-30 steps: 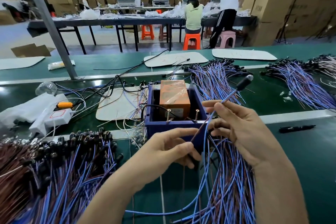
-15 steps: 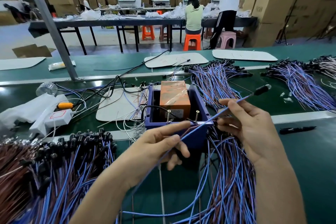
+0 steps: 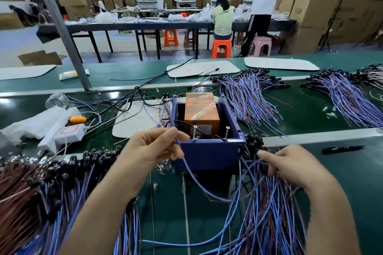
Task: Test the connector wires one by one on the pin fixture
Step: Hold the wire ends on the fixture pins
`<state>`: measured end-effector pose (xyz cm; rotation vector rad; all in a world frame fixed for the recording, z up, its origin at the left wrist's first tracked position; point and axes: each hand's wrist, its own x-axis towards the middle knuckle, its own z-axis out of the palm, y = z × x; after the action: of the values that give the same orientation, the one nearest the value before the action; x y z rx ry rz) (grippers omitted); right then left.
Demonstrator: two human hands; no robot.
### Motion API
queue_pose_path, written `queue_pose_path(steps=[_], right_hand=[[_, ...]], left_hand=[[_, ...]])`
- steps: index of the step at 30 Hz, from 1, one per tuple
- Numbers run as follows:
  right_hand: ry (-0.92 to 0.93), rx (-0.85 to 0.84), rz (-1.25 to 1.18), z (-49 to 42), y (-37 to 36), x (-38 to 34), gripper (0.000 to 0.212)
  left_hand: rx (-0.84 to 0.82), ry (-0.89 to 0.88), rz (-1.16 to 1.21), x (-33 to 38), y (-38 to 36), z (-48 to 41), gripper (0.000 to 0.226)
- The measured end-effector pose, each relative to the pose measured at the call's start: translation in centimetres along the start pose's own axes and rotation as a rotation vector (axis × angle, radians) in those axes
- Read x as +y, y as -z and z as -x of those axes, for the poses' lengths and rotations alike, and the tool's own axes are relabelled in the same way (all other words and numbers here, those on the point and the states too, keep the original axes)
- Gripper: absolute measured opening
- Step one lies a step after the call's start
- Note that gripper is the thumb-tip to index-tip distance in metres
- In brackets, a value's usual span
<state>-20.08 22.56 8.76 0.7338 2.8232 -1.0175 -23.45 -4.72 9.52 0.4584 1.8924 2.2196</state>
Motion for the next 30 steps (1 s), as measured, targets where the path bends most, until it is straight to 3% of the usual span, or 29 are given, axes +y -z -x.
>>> queue_pose_path(steps=[2, 4, 6, 8, 11, 18, 25, 30], right_hand=[[0.17, 0.11, -0.138, 1.4, -0.3, -2.2, 0.047], [0.367, 0.068, -0.38, 3.4, -1.5, -4.9, 0.03], [0.51, 0.023, -0.397, 4.3, -3.2, -6.7, 0.011], [0.561, 0.02, -0.344, 4.1, -4.6, -7.3, 0.008], [0.52, -0.034, -0.435, 3.0, -4.9, -6.8, 0.003], [0.383, -0.043, -0.592, 1.0, -4.2, -4.9, 0.016], [0.171, -0.073, -0.428, -1.0, -4.0, -2.8, 0.02], [0.15, -0.083, -0.407, -1.4, -4.3, -2.6, 0.018]], left_hand=[[0.005, 0.021, -0.113, -0.7, -1.3, -0.1, 0.029], [-0.039, 0.05, -0.174, -1.4, -2.5, -0.1, 0.027], [-0.078, 0.073, -0.172, -1.8, -3.3, -0.1, 0.024], [-0.09, 0.078, -0.164, -2.2, -3.6, -0.2, 0.022], [-0.084, 0.067, -0.21, -2.6, -3.9, -0.4, 0.022], [0.012, 0.121, -0.274, -4.3, -4.0, -0.9, 0.02], [0.126, 0.137, -0.262, -5.1, -3.2, -1.5, 0.015], [0.13, 0.144, -0.314, -5.6, -2.9, -1.7, 0.016]])
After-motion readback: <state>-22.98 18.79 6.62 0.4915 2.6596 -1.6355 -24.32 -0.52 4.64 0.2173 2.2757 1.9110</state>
